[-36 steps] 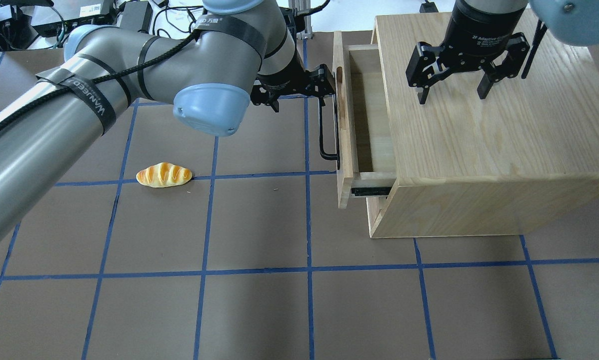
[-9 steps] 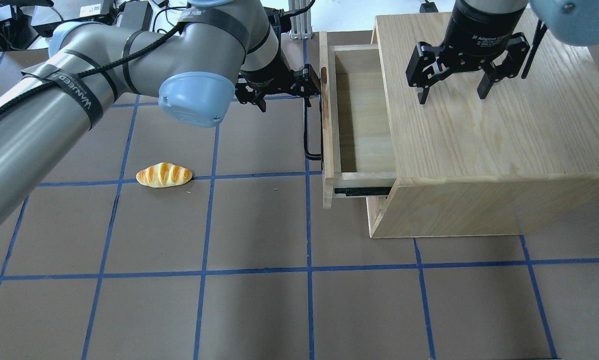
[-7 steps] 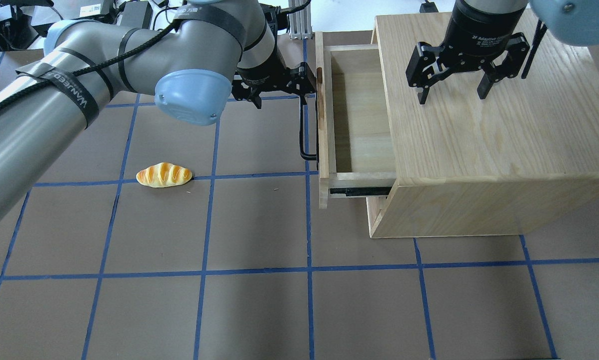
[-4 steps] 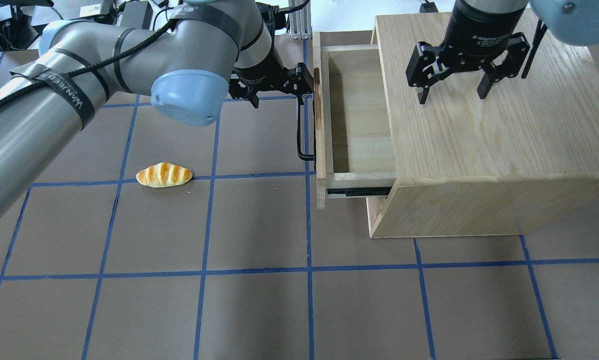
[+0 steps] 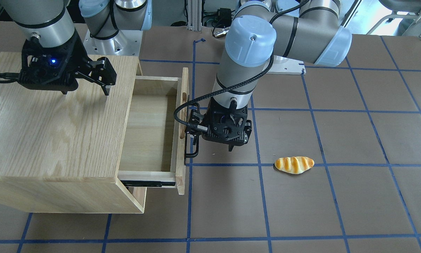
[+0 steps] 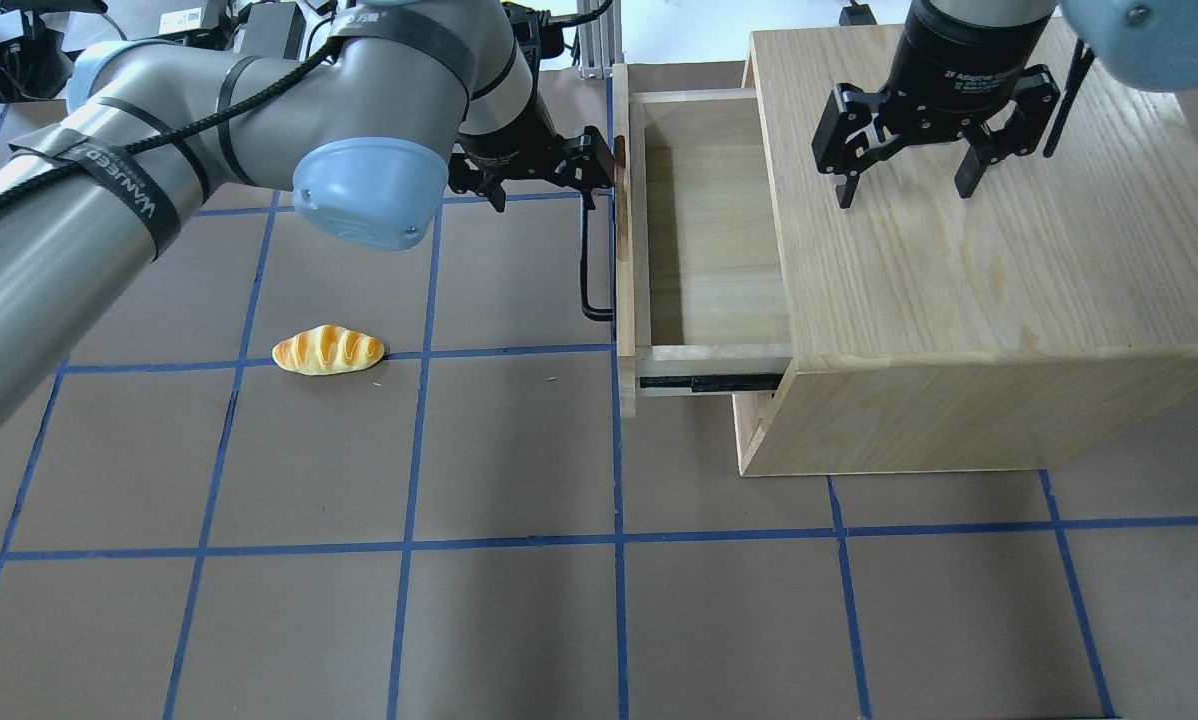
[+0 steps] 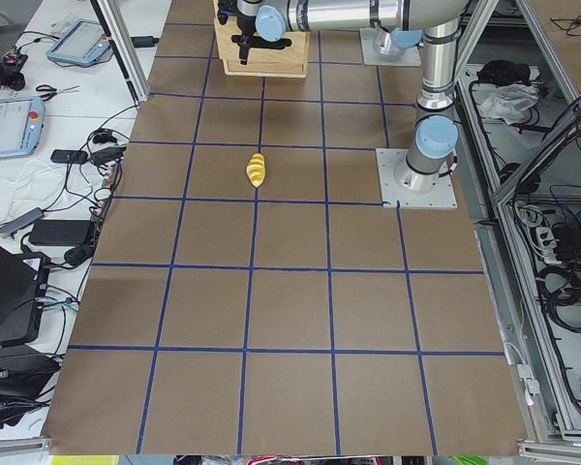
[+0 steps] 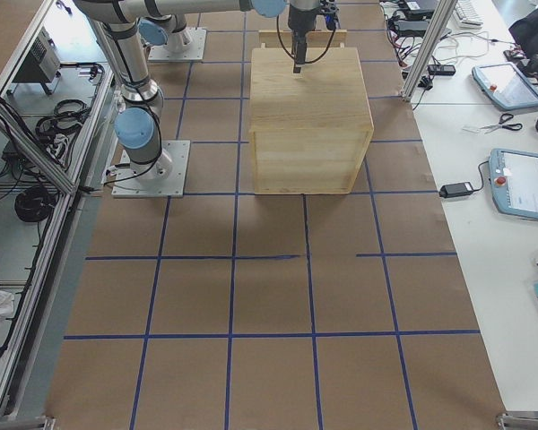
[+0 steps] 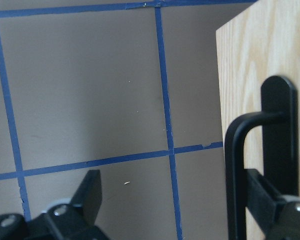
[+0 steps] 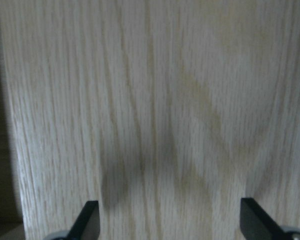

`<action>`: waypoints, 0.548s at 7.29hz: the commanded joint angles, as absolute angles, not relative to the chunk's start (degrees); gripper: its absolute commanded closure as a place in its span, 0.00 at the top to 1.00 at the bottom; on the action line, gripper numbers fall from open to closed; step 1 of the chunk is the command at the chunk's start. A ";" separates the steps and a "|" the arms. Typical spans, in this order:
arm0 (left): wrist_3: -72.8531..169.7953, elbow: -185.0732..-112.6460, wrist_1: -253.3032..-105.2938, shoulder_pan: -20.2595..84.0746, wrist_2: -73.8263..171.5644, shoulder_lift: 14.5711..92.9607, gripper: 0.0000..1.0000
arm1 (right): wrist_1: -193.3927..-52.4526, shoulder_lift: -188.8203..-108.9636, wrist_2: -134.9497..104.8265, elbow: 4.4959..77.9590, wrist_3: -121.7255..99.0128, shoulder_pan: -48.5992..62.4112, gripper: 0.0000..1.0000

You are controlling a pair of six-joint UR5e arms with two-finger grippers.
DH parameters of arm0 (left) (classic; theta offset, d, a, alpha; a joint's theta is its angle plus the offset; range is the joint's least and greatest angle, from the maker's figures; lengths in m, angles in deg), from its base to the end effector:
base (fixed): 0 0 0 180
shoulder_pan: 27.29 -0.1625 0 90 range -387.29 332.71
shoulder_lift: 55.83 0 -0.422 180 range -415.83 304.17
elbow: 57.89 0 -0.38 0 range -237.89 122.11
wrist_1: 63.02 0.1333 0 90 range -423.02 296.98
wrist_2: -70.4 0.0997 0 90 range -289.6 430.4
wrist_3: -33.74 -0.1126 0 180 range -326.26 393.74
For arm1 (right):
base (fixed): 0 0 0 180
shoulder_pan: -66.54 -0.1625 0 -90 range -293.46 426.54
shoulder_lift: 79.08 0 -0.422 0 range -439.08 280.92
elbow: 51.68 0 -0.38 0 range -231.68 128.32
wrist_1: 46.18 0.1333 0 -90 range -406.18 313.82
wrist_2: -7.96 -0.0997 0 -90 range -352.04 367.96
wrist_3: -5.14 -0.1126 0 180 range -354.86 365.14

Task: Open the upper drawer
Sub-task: 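Pull the drawer farther out with the left gripper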

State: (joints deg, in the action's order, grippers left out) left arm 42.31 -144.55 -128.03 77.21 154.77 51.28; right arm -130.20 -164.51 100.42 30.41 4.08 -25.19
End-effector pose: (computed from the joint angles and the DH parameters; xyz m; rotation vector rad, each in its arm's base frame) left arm -0.2932 -0.5572 0.3849 -0.1694 -2.9907 0.2588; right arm 0.1437 -0.5033 0.4883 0.0196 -3.0967 -0.0697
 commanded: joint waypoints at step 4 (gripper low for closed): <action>40.51 -144.46 -128.06 76.86 158.56 51.31 1.00 | -130.20 -164.51 100.42 30.50 4.00 -25.22 1.00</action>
State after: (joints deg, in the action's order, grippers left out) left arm 40.81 -144.54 -128.06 76.90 158.17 51.31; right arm -130.20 -164.52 100.42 30.45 4.01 -25.22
